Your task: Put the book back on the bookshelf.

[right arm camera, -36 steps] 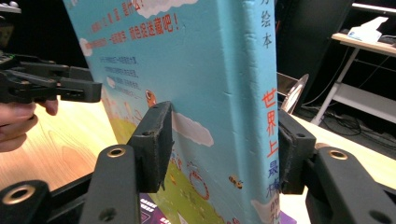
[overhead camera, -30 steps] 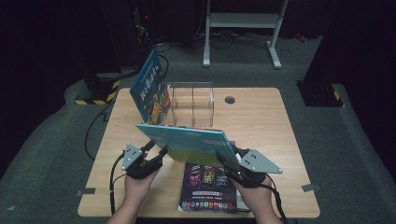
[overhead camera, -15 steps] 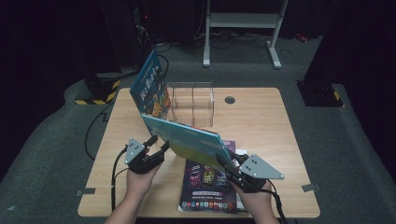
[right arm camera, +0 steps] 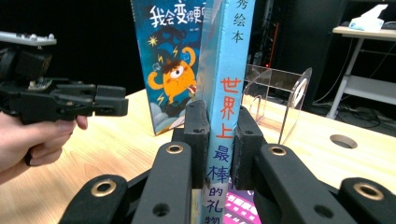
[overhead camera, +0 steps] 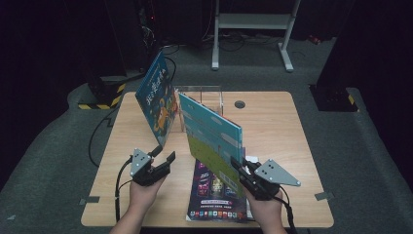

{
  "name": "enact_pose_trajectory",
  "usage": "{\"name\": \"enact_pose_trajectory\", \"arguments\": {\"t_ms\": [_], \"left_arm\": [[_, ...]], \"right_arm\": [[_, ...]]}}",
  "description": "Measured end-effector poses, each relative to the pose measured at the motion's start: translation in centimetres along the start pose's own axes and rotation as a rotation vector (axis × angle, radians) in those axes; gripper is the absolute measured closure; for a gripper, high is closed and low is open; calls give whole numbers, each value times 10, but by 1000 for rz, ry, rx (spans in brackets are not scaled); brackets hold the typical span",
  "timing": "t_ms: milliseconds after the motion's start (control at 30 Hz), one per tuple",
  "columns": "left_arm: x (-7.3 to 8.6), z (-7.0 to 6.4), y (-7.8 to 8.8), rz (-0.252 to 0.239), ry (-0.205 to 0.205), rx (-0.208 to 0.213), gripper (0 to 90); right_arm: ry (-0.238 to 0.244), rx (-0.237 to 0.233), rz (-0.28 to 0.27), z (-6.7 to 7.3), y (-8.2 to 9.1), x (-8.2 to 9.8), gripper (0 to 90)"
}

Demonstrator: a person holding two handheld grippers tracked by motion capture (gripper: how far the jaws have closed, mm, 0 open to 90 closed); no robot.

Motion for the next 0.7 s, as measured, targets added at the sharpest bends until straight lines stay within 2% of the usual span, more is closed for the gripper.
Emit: {"name": "enact_pose_trajectory", "arguments": {"t_ms": [267, 333, 500, 700], "left_arm": [[6, 0, 3, 4, 15, 14, 387], [7, -2, 4, 3, 30, 29, 386], [5, -11, 5, -3, 11, 52, 383], [-1, -18, 7, -2, 13, 81, 373]], "right_arm": [[-18, 27, -3, 8, -4, 2, 795], [-13, 37, -10, 11, -5, 4, 795], [-19, 50, -14, 19, -8, 7, 795], [11, 51, -12, 26, -14, 11, 793]]}}
Point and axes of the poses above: each handheld gripper's, and its own axes: y roughly backward along the jaws, x roughly out of its underside, z roughly to its left, the point moved 3 cm from there along -y, roughly forward along the jaws, and after that the axes turned 4 degrees about -x, right-handed, at the moved point
